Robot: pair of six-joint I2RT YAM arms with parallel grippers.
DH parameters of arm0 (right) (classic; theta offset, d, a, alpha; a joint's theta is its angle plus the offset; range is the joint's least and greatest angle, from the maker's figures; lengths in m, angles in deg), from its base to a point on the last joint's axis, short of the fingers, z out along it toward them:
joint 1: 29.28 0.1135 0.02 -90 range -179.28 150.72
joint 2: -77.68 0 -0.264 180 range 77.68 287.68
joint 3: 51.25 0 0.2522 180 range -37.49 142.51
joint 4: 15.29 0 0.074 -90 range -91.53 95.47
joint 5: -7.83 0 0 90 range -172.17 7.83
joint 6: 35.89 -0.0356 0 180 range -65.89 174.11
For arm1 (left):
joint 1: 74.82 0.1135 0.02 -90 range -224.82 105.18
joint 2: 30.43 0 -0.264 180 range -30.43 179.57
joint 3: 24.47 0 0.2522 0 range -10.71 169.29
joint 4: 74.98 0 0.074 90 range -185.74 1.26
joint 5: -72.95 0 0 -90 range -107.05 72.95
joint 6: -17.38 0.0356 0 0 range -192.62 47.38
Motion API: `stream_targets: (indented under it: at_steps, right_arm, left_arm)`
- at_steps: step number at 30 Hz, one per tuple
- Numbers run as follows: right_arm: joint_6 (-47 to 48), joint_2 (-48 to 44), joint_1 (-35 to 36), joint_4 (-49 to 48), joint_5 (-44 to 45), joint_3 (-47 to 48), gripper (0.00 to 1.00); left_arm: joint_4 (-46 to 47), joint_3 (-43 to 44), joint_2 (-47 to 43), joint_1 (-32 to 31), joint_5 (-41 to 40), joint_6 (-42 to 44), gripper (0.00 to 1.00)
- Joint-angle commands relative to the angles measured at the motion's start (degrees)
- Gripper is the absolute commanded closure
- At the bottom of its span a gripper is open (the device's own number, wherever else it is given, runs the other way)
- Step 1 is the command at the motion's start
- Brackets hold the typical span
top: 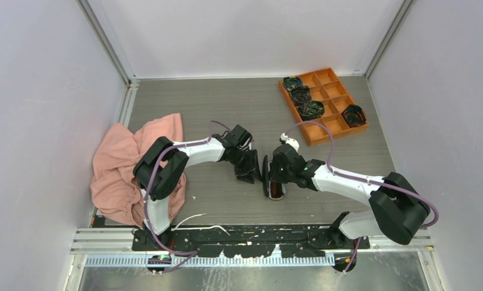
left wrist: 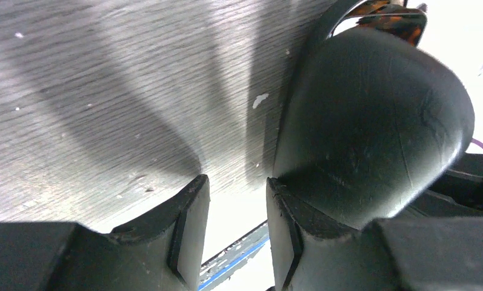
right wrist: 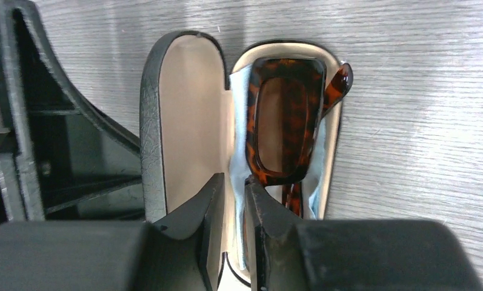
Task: Organize the sunglasses
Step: Place the sunglasses in the sunglasses case.
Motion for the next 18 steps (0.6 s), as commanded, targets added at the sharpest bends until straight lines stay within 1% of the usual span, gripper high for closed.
stream_targets:
  at_steps: [1, 6, 12, 16, 18]
  right_arm:
    - [0.9, 1.8, 0.3, 0.0, 0.8, 0.3, 0.76]
    - [1.6, 1.3, 0.3, 2.2, 2.3, 0.7, 0.77]
    - [1.6, -6.8, 0.3, 2.6, 1.1, 0.2, 0.75]
    - [1.9, -11.1, 0.3, 5.9, 3.1, 1.3, 0.75]
    - [2.5, -11.8, 0.3, 7.1, 4.5, 1.2, 0.72]
  left_arm:
    - [2.4, 1.7, -1.1, -0.3, 2.5, 0.0, 0.59]
    - [2.5, 1.8, -1.0, -0.3, 2.6, -0.1, 0.59]
    - [2.5, 1.7, -0.9, -0.3, 2.6, -0.1, 0.59]
    - [2.6, 1.8, -0.7, -0.3, 2.6, -0.2, 0.59]
    - [2.7, 2.0, -0.6, -0.3, 2.7, -0.3, 0.59]
